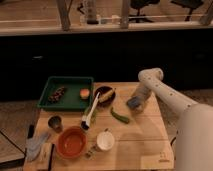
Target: Place sponge in paper cup
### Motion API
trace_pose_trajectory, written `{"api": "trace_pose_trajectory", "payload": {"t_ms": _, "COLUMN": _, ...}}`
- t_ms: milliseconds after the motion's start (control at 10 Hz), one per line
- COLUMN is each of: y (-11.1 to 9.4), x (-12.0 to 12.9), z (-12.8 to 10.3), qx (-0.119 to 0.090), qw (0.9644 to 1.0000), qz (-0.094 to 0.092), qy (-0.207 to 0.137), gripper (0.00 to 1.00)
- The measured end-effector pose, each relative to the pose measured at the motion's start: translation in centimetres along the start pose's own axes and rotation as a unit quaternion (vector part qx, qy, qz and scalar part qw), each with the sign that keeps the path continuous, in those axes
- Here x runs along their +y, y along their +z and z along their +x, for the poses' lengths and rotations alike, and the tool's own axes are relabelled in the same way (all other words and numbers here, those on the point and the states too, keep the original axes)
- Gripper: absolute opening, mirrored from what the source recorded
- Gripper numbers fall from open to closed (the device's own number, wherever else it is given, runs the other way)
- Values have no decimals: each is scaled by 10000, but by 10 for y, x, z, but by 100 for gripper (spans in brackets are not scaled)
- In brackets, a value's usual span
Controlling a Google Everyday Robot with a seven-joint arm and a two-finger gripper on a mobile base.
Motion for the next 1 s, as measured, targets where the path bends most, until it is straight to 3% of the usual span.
{"api": "trace_pose_trajectory", "payload": {"t_ms": 500, "y": 5, "x": 1, "z": 2, "qx": 20, "qw": 9999, "qz": -126, "qy": 43, "gripper": 2}}
{"api": "trace_pose_trajectory", "payload": {"t_ms": 1000, "y": 5, "x": 4, "z": 3, "qx": 30, "qw": 9999, "qz": -142, "qy": 41, "gripper": 0}}
